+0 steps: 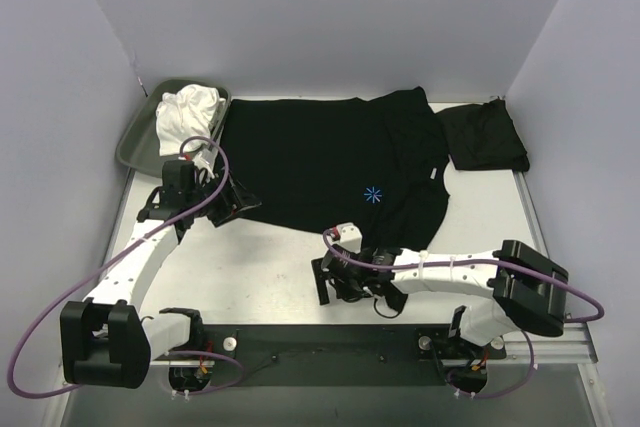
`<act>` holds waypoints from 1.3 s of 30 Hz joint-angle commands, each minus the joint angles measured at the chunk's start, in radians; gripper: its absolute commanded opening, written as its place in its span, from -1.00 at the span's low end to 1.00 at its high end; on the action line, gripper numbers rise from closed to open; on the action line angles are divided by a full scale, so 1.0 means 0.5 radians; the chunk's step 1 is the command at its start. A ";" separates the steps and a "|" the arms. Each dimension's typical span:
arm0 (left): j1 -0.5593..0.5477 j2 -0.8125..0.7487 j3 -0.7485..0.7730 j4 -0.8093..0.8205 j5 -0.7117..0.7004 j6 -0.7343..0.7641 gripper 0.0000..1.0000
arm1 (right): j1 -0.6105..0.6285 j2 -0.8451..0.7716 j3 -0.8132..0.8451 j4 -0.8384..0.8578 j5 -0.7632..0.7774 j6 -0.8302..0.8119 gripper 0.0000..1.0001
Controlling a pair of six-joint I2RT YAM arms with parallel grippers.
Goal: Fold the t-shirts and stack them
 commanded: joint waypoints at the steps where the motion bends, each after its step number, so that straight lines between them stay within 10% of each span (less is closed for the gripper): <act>1: 0.010 -0.050 -0.012 0.057 0.037 0.037 0.50 | 0.066 0.049 0.065 -0.043 -0.193 0.077 1.00; 12: 0.010 -0.093 -0.018 0.033 0.065 0.049 0.49 | 0.073 -0.332 0.243 -0.867 0.598 0.150 1.00; 22: 0.010 -0.075 0.025 0.020 0.086 0.062 0.50 | -0.274 -0.672 -0.057 -0.874 0.460 0.153 1.00; 39: 0.007 -0.081 -0.039 0.085 0.101 0.031 0.50 | 0.382 -0.446 -0.153 -1.184 0.518 0.693 0.13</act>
